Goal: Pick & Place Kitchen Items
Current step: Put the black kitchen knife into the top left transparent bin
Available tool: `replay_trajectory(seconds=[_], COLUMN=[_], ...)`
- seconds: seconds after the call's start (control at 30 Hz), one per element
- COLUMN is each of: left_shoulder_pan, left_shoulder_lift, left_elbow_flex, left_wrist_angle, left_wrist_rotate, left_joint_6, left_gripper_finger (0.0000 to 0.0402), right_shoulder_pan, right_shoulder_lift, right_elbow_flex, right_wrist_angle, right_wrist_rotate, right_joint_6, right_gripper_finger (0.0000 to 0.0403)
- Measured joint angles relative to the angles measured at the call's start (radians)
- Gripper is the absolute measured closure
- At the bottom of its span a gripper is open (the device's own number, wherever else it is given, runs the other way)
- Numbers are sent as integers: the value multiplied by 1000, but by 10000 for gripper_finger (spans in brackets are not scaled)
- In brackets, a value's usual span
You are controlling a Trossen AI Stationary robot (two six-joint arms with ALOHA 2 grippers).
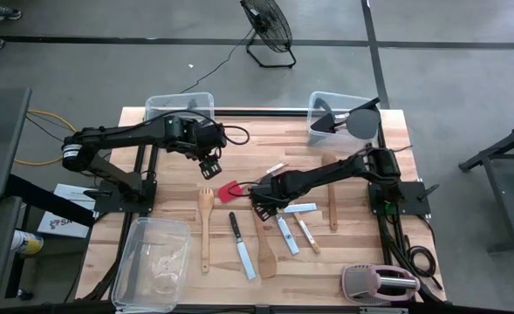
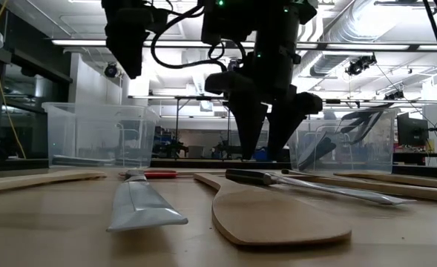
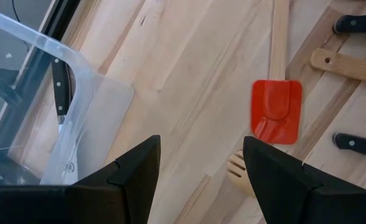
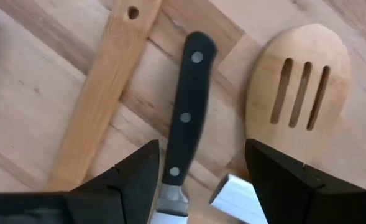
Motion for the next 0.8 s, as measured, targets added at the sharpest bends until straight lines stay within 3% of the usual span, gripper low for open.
replay_trajectory(seconds=[0.57, 0.8], left_shoulder_pan=[0, 0], left_shoulder_lift=[0, -1], left_elbow_flex=[0, 0], left_wrist_angle=[2, 1], left_wrist_rotate=[0, 0], left_joint_6=[0, -1], left_gripper_finger=[178, 178], right_shoulder_pan=[35, 35], right_shoulder_lift=[62, 95], right_elbow_flex=[0, 4], right_wrist_angle=[22, 37], right_wrist_rotate=[0, -31], right_joint_6=[68, 71], right_gripper_finger=[175, 208])
